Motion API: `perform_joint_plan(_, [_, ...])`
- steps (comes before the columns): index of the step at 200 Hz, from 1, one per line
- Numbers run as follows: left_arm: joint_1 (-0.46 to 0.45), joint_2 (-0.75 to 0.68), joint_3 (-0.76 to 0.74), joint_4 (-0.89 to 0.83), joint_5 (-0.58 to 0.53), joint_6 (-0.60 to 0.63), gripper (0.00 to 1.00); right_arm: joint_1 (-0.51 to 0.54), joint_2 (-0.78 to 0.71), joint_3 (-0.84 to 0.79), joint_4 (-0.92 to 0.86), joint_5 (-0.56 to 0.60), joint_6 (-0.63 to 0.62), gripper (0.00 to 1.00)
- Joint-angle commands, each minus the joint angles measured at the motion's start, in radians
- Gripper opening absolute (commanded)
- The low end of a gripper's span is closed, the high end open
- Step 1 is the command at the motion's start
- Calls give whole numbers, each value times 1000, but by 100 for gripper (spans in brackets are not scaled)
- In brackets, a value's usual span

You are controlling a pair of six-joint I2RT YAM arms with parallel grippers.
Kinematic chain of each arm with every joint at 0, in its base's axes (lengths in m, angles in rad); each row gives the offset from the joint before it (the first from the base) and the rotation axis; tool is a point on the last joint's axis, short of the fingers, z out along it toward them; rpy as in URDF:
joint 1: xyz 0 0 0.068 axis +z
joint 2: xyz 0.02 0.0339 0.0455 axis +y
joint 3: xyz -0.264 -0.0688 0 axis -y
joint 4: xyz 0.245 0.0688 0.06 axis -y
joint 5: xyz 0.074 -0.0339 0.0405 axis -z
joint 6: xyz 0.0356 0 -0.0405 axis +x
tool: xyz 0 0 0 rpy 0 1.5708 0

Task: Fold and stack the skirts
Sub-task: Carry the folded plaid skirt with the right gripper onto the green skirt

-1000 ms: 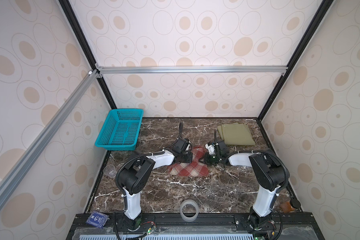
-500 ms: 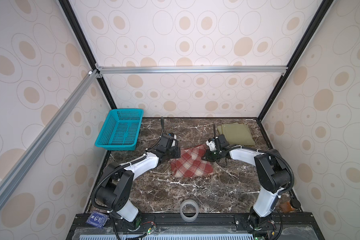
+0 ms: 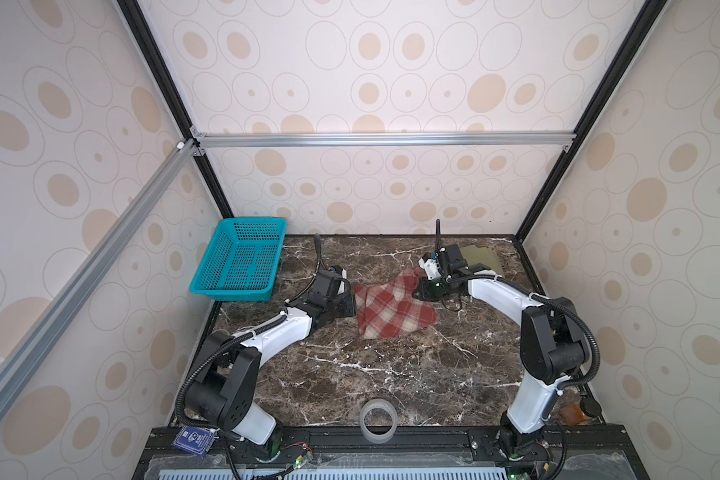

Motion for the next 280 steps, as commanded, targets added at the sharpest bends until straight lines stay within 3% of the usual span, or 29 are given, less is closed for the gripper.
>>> perform_joint_plan(1, [9, -30, -3, -2, -19, 0, 9, -32, 14, 65, -54, -8, -71, 0])
perform_joint_plan(54, [11, -28, -5, 2, -26, -9, 9, -150, 93, 220, -124, -108, -143, 0])
perform_joint_plan(122, [12, -3, 26, -13, -34, -31, 9, -249, 250, 521, -330, -133, -295, 0])
perform_joint_plan(165, [12, 26, 72, -36, -49, -28, 9, -327, 323, 660, -378, -243, -362, 0])
perform_joint_plan(239, [12, 83, 140, -88, -73, -34, 9, -400, 556, 1118, -624, -368, -475, 0])
perform_joint_plan(280, [13, 91, 156, -111, -87, -33, 9, -465, 570, 1173, -637, -496, -479, 0])
